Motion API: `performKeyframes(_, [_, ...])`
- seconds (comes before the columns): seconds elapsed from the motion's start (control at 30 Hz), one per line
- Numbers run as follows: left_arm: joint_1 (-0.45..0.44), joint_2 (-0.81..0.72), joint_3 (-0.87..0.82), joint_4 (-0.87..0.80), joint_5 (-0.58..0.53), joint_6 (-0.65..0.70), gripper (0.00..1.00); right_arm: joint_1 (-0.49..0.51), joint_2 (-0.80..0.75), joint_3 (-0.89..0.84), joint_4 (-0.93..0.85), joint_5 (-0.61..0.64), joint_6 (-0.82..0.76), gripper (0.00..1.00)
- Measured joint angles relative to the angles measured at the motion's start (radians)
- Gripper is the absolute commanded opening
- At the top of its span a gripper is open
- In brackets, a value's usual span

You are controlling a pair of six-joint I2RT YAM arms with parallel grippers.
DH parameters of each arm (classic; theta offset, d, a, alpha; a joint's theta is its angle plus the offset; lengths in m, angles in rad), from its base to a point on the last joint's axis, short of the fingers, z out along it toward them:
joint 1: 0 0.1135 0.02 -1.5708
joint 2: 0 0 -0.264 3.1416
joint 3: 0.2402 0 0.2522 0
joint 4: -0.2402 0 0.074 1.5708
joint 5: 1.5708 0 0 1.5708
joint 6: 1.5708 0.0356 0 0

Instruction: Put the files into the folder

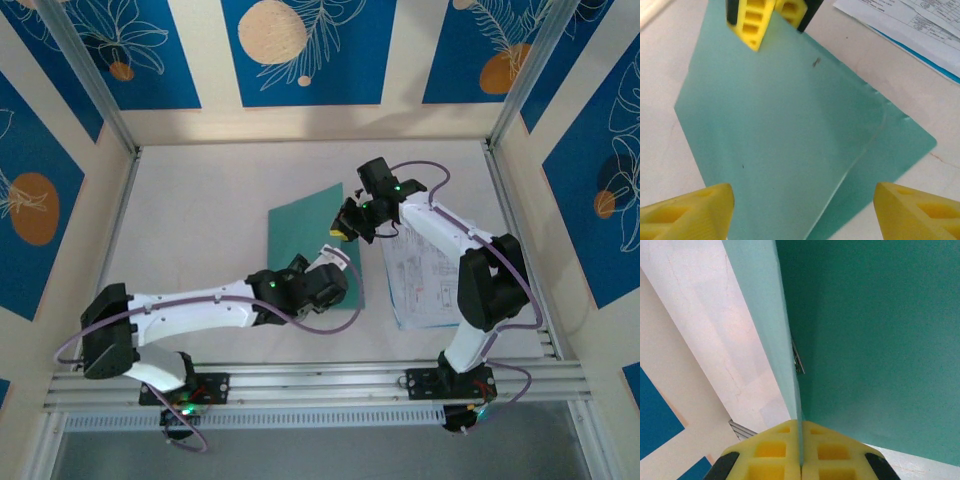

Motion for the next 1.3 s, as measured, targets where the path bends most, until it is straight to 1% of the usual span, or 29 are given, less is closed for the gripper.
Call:
performKeyframes(0.1, [-0.006,0.045,0.032,0.003,-0.027,0.035,0.68,0.001,0.0,0.004,-0.008,0.0,0.0,0.0])
performKeyframes(0.17, [-0.007,0.081,0.055,0.003,-0.045,0.055,0.64,0.001,0.0,0.005,-0.011,0.0,0.0,0.0])
performKeyframes(0.2, [-0.008,0.099,0.066,0.003,-0.053,0.062,0.59,0.001,0.0,0.005,-0.012,0.0,0.0,0.0])
performKeyframes(0.37, [-0.007,0.162,0.101,0.003,-0.096,0.092,0.25,0.001,0.0,0.005,-0.016,0.0,0.0,0.0])
performKeyframes(0.4, [-0.006,0.169,0.107,0.002,-0.106,0.1,0.17,0.001,0.0,0.005,-0.016,0.0,0.0,0.0])
performKeyframes(0.43, [-0.005,0.174,0.11,0.002,-0.114,0.102,0.05,0.001,0.0,0.005,-0.019,0.002,-0.001,0.0])
performKeyframes(0.47, [-0.004,0.175,0.112,-0.001,-0.125,0.094,0.0,0.0,0.001,0.005,-0.02,0.005,-0.001,0.0])
performKeyframes(0.5, [-0.003,0.176,0.114,-0.005,-0.138,0.095,0.0,-0.001,0.001,0.005,-0.022,0.011,-0.003,0.0])
performKeyframes(0.53, [-0.003,0.176,0.114,-0.008,-0.147,0.089,0.0,-0.002,0.002,0.005,-0.022,0.01,-0.005,0.09])
performKeyframes(0.6, [-0.003,0.176,0.114,-0.008,-0.161,0.079,0.0,-0.005,0.002,0.005,-0.021,0.008,-0.01,0.42])
performKeyframes(0.63, [-0.003,0.175,0.114,-0.008,-0.161,0.075,0.0,-0.006,0.001,0.005,-0.021,0.005,-0.013,0.55])
performKeyframes(0.67, [-0.003,0.175,0.114,-0.006,-0.162,0.072,0.0,-0.007,-0.004,0.005,-0.017,0.003,-0.016,0.65])
performKeyframes(0.7, [-0.003,0.174,0.111,-0.003,-0.163,0.064,0.0,-0.009,-0.014,0.002,-0.011,0.006,-0.018,0.72])
performKeyframes(0.8, [-0.003,0.147,0.085,0.001,-0.163,0.042,0.0,-0.021,-0.117,-0.043,0.014,0.03,-0.029,0.79])
performKeyframes(0.87, [-0.003,0.114,0.063,0.003,-0.162,0.024,0.0,-0.045,-0.23,-0.091,0.029,0.053,-0.023,0.79])
performKeyframes(0.97, [0.0,0.048,0.025,0.013,-0.154,-0.005,0.0,-0.103,-0.414,-0.204,0.081,0.084,0.006,0.74])
performKeyframes(1.03, [0.002,0.009,0.005,0.02,-0.147,-0.025,0.0,-0.135,-0.509,-0.307,0.124,0.108,0.036,0.65])
performKeyframes(1.07, [0.005,-0.01,-0.005,0.027,-0.143,-0.034,0.0,-0.142,-0.541,-0.365,0.144,0.117,0.058,0.56])
performKeyframes(1.1, [0.009,-0.029,-0.015,0.034,-0.138,-0.043,0.0,-0.14,-0.555,-0.417,0.159,0.123,0.078,0.49])
performKeyframes(1.17, [0.014,-0.06,-0.035,0.049,-0.126,-0.059,0.0,-0.123,-0.534,-0.495,0.187,0.129,0.109,0.39])
performKeyframes(1.27, [0.023,-0.105,-0.075,0.079,-0.102,-0.08,0.0,-0.068,-0.42,-0.542,0.22,0.137,0.15,0.27])
performKeyframes(1.3, [0.026,-0.118,-0.087,0.088,-0.095,-0.085,0.0,-0.044,-0.371,-0.541,0.238,0.14,0.156,0.25])
